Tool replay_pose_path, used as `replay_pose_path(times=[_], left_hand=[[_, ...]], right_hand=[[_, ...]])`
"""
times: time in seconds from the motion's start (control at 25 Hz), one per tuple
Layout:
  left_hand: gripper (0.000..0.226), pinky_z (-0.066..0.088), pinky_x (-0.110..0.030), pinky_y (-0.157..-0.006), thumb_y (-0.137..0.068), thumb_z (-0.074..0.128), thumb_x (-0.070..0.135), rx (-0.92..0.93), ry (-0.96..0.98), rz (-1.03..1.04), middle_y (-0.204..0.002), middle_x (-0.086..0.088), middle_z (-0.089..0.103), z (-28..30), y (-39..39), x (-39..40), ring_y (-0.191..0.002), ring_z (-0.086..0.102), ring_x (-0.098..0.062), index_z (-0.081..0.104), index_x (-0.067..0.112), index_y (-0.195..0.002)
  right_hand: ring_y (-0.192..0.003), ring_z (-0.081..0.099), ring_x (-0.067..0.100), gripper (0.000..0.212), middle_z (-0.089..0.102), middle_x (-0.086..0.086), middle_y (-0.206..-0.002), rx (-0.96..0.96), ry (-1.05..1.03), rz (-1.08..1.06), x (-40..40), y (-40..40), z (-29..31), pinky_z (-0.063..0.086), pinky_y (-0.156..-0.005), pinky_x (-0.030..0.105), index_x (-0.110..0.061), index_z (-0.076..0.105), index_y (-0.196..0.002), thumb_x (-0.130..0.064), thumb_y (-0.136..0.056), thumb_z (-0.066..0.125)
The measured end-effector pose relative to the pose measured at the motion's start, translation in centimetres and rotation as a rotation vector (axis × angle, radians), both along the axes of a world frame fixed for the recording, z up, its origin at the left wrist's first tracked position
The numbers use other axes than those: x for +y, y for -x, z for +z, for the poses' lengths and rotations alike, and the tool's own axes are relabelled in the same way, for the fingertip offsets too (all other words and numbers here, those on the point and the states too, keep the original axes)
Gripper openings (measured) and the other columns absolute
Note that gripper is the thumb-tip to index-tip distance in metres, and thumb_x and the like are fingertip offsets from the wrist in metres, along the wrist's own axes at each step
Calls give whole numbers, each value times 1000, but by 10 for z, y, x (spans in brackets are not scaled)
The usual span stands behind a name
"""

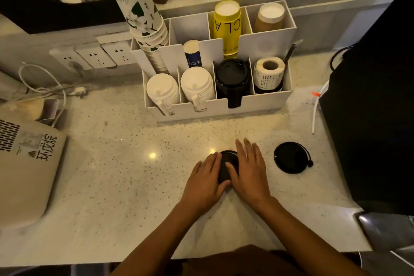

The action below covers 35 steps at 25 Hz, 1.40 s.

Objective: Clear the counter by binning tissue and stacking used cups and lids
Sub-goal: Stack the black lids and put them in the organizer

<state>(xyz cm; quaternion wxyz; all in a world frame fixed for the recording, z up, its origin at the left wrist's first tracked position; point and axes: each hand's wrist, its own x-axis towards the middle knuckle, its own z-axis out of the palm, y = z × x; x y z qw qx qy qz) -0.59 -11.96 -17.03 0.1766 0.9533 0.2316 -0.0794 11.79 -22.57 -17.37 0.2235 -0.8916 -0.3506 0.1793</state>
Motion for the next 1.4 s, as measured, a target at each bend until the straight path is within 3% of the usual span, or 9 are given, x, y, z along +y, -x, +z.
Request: replay_pose_path(times=[0.12, 0.24, 0.32, 0.4, 0.56, 1.04, 1.24, 1.4], left_hand=[[80, 45, -38, -105, -92, 44, 67, -128, -31, 221, -148, -12, 47, 0, 8, -16, -127, 53, -25, 35, 12, -150], [77, 54, -39, -92, -86, 55, 68, -186, -41, 295, -141, -13, 51, -2, 22, -28, -112, 62, -26, 46, 11, -137], [84, 54, -39, -94, -83, 60, 69, -206, 30, 293, -147, -11, 47, 0, 36, -29, -117, 60, -24, 42, 12, -142], [92, 47, -40, -106, -85, 58, 68, -191, 109, 255, -158, -7, 36, 3, 46, -24, -132, 49, -21, 26, 16, -154], [85, 39, -44, -113, -93, 54, 62, -150, 139, 202, -161, -3, 34, 3, 50, -17, -141, 41, -22, 19, 20, -158], [88, 36, -39, -115, -90, 41, 69, -91, 30, 193, -162, -5, 32, 0, 51, -18, -143, 39, -23, 19, 17, -158], [88, 33, -39, -117, -92, 39, 70, -63, 38, 188, -164, -3, 26, 0, 51, -17, -146, 34, -21, 13, 19, -159], [88, 22, -43, -122, -92, 28, 73, -13, 21, 179, -167, 2, 19, 2, 51, -17, -152, 20, -16, 5, 22, -160]], right_hand=[[-134, 34, 22, 56, 43, 6, -147, 32, -103, -133, -15, 24, 10, 40, -109, 40, -21, 41, -146, -39, -96, 56], [-119, 43, 19, 41, 57, 3, -130, 59, -128, -92, -20, 41, 8, 46, -99, 37, -20, 54, -138, -30, -98, 54], [-113, 45, 19, 39, 59, 4, -125, 82, -140, -90, -21, 47, 8, 47, -94, 36, -22, 54, -139, -28, -100, 51], [-108, 46, 18, 41, 58, 4, -120, 65, -141, -70, -23, 51, 7, 49, -89, 34, -24, 52, -142, -29, -101, 51], [-99, 48, 21, 44, 58, 8, -109, 0, -177, -20, -28, 51, -1, 53, -79, 37, -24, 53, -142, -25, -99, 57], [-112, 49, 21, 56, 57, 6, -121, 59, -30, 77, -34, 33, 18, 52, -86, 34, -29, 34, -152, -43, -100, 47], [-129, 42, 28, 47, 57, 10, -134, -24, -123, -192, -54, -9, 34, 47, -98, 43, -19, 50, -142, -37, -98, 52], [-134, 34, 32, 51, 48, 11, -142, -123, -59, -305, -72, -38, 37, 43, -105, 48, -17, 52, -138, -38, -93, 62]])
